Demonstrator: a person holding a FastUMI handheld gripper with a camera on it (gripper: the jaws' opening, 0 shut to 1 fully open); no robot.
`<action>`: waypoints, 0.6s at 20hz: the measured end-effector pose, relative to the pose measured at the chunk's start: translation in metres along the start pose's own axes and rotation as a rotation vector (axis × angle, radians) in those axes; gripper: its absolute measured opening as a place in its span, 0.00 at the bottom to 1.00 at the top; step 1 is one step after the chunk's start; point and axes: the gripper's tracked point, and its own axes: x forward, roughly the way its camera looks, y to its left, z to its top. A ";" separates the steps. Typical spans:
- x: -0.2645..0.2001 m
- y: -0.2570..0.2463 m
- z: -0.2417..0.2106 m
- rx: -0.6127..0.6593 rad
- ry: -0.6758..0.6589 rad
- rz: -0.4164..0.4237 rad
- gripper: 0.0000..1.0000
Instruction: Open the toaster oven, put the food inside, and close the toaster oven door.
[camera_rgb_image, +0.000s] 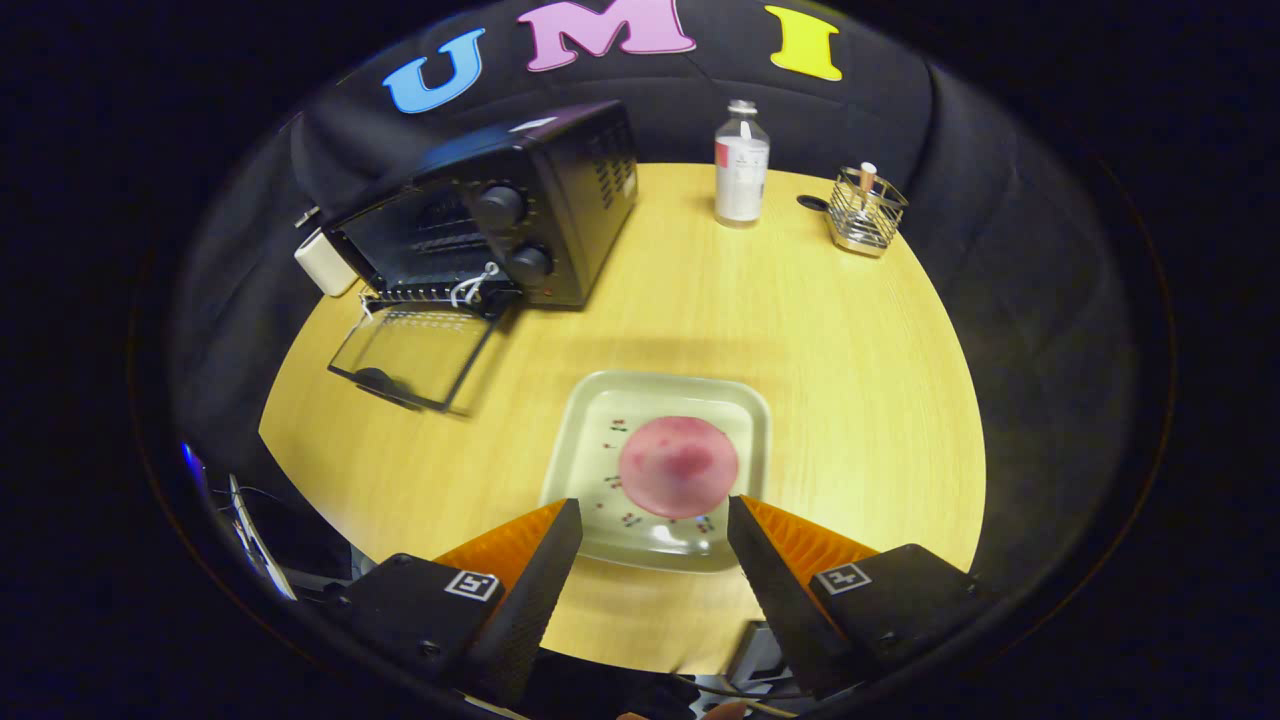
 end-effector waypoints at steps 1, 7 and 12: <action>0.003 -0.011 -0.002 0.013 0.019 0.001 0.98; 0.042 -0.048 -0.010 0.116 0.153 0.063 0.84; 0.062 -0.046 -0.022 0.165 0.286 0.141 0.50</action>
